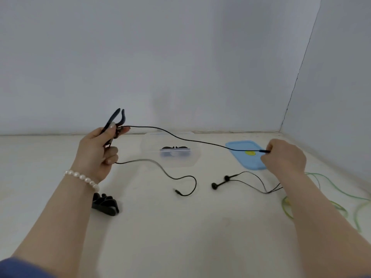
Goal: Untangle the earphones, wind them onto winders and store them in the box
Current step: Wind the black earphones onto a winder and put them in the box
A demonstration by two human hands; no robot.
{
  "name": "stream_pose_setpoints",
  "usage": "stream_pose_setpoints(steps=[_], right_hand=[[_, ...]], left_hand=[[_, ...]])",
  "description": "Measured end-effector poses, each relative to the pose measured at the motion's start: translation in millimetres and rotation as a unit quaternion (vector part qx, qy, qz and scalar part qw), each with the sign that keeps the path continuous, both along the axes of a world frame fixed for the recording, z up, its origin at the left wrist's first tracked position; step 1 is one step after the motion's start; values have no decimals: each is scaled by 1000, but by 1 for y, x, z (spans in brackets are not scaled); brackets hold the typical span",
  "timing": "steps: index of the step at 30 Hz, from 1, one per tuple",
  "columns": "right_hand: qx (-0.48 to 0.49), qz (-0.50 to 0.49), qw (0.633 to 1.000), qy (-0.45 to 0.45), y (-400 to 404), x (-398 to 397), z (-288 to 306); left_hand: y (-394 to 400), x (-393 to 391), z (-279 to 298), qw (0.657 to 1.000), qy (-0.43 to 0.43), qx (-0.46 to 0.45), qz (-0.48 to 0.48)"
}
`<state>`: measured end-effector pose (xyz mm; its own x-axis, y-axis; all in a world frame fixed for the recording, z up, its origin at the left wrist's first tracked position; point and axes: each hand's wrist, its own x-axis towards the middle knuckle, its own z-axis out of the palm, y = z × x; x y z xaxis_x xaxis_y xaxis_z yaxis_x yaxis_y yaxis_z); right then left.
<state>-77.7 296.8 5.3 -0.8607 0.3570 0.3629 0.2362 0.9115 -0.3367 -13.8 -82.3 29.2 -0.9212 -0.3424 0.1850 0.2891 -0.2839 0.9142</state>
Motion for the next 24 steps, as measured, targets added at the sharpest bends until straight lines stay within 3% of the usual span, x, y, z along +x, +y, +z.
stream_pose_setpoints(steps=[4,8,13,15,17,18,20,22,24], right_hand=[[-12,29,999,-7,-6,-1,1],[-67,130,984,-103,-20,0,-1],[75,204,954,-208,-49,10,10],[78,238,957,-147,-61,17,19],[-1,316,948,-32,-76,29,29],[-61,362,930,-23,-85,36,34],[-106,436,884,-134,-106,53,36],[-28,451,855,-256,-123,60,21],[27,440,851,-284,-132,59,4]], left_hand=[[2,0,-1,998,3,41,-44],[11,3,1,992,-4,74,-102],[26,5,1,987,-19,95,-130],[28,5,1,987,-21,99,-128],[29,5,0,987,-21,103,-122],[29,5,0,987,-20,106,-120],[29,5,0,987,-19,110,-115],[30,6,-1,987,-20,110,-114],[31,6,-2,987,-22,107,-114]])
